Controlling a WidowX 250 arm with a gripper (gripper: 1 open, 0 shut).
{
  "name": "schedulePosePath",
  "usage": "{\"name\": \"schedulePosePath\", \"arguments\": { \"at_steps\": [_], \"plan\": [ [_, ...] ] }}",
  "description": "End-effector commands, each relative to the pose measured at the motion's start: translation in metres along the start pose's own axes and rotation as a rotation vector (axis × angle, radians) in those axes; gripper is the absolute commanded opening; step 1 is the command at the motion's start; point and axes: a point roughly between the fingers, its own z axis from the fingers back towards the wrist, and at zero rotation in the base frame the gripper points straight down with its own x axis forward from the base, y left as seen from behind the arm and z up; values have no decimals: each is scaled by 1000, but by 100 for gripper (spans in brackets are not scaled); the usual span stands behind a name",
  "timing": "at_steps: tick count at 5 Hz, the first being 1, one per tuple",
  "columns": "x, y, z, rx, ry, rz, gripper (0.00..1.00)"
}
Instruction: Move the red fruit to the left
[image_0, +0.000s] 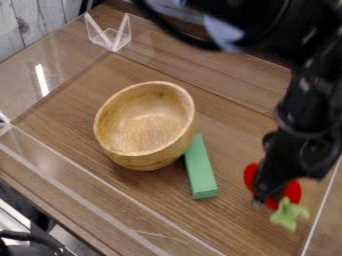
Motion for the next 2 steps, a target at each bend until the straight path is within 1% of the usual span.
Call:
{"name": "schedulePosePath", "arguments": {
  "at_steps": [1, 2],
  "plan": [
    [-19, 40, 45, 103, 14, 143, 0],
    [-48, 62, 53, 114, 33, 274, 0]
  ]
}}
